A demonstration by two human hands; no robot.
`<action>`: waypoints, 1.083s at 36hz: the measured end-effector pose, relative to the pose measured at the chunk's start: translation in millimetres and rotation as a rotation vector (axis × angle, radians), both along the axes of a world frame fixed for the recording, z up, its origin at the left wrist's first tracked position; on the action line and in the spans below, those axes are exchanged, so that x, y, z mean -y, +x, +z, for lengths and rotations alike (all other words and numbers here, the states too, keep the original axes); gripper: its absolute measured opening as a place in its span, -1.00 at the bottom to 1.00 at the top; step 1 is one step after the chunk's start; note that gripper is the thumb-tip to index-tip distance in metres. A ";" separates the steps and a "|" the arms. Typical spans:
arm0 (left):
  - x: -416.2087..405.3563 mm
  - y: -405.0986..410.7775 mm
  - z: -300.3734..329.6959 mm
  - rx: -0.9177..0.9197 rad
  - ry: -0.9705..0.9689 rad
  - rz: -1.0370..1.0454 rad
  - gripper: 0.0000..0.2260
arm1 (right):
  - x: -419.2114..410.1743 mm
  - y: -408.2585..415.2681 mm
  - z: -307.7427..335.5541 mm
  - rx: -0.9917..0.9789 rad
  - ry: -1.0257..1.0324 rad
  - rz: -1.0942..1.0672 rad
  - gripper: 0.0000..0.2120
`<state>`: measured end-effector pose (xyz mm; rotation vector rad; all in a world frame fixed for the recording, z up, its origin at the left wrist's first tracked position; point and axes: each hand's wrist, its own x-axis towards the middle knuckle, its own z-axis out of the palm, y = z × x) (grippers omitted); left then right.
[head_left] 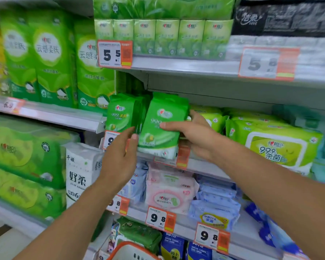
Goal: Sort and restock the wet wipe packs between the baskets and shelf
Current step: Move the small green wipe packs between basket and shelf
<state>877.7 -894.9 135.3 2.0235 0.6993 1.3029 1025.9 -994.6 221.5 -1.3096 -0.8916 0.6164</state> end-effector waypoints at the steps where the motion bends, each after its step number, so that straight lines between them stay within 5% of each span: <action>1: -6.4 -0.8 -3.5 -0.035 0.046 0.018 -0.59 | -17.6 5.6 8.0 0.037 -0.014 -0.014 -0.42; 11: -54.5 6.2 -36.8 -0.523 0.277 -0.043 -0.42 | -144.5 74.2 52.1 0.457 -0.235 -0.295 0.08; 15: -57.9 11.7 -30.0 -0.505 0.317 0.011 -0.47 | -172.8 91.1 47.8 0.482 -0.362 -0.197 0.07; 19: -60.6 17.0 -30.5 -0.477 0.260 -0.016 -0.49 | -190.9 105.2 48.7 0.768 -0.481 -0.318 0.27; 22: -64.3 16.6 -32.3 -0.476 0.272 -0.049 -0.48 | -186.0 113.6 49.3 0.996 -0.694 -0.393 0.14; 26: -66.0 13.5 -29.0 -0.484 0.262 -0.067 -0.48 | -184.9 128.7 47.0 1.049 -0.756 -0.460 0.06; 31: -62.4 11.5 -26.0 -0.507 0.260 -0.073 -0.46 | -199.5 122.7 49.8 1.209 -0.671 -0.466 0.38; 36: -61.1 12.3 -25.8 -0.505 0.255 -0.095 -0.43 | -212.6 110.9 48.9 1.425 -0.893 -0.343 -0.14; 39: -60.9 12.8 -25.6 -0.518 0.244 -0.096 -0.43 | -213.2 112.7 44.8 1.407 -0.929 -0.329 -0.18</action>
